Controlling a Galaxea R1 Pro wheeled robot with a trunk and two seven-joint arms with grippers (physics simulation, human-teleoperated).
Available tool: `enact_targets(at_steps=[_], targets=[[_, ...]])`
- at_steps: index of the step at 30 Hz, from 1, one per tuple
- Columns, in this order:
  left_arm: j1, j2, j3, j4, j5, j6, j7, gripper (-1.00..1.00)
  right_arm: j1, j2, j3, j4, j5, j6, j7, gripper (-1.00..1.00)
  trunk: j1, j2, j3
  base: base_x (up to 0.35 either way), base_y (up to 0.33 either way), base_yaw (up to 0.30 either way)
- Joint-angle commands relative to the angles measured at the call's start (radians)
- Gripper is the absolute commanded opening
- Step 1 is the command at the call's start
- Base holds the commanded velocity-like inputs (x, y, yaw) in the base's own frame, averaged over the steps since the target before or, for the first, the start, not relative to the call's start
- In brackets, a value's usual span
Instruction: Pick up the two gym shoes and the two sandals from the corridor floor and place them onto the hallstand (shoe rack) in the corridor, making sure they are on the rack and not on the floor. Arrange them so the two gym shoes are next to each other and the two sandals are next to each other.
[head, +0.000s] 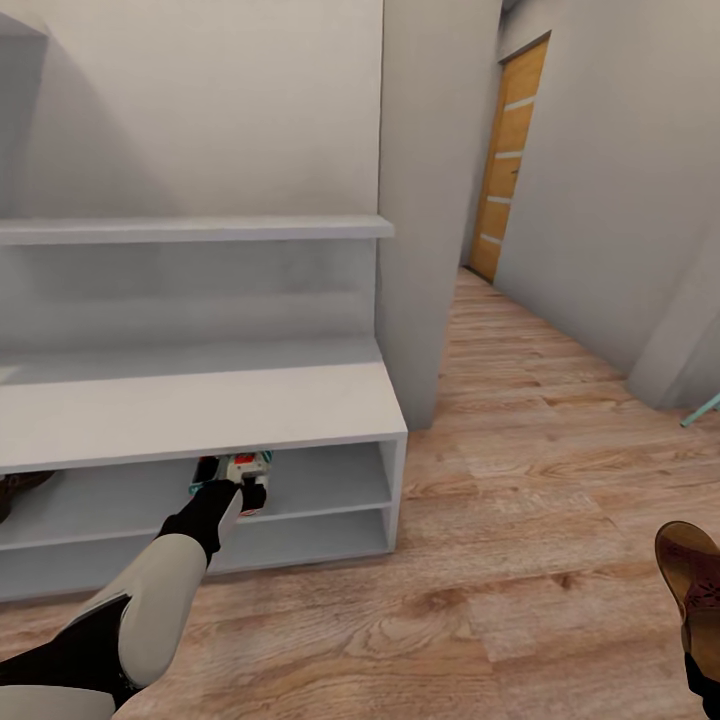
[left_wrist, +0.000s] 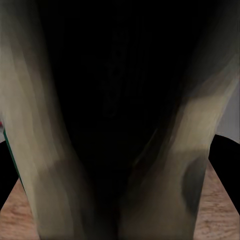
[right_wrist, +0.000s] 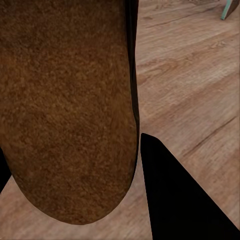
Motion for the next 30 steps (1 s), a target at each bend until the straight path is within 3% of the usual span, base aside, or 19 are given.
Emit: enact_targets(at_steps=[1,9,14,18,26,30], targets=[[0.000,0.000,0.004,-0.002,-0.001,0.004,0.001,-1.00,-0.001,0.001,-0.008,0.001,0.001,-0.002,0.011,-1.00,0.000,0.000,-0.001,0.040,0.000,0.000],[0.000,0.002,0.004,-0.003,-0.001,0.005,0.001,-1.00,-0.001,0.001,-0.006,0.001,0.001,-0.002,0.011,-1.00,0.000,0.000,-0.001,0.009,0.000,0.000],[0.000,0.002,0.005,-0.003,-0.001,0.004,0.001,-1.00,-0.001,0.002,-0.006,0.001,0.001,-0.002,0.011,-1.00,0.019,-0.035,-0.019,0.000,0.000,0.000],[-0.001,0.002,0.005,-0.003,-0.001,0.004,0.001,-1.00,-0.001,0.002,-0.006,0.001,0.001,-0.002,0.011,-1.00,0.020,-0.036,-0.032,0.000,0.000,0.000],[-0.001,0.002,0.006,-0.003,-0.001,0.004,0.001,-1.00,-0.001,0.002,-0.006,0.001,0.001,-0.002,0.011,-1.00,0.020,-0.036,-0.035,0.000,0.000,0.000],[-0.001,0.002,0.007,-0.003,-0.001,0.004,0.001,-1.00,-0.001,0.002,-0.006,0.001,0.001,-0.002,0.011,-1.00,0.022,-0.037,-0.051,0.000,0.000,0.000]])
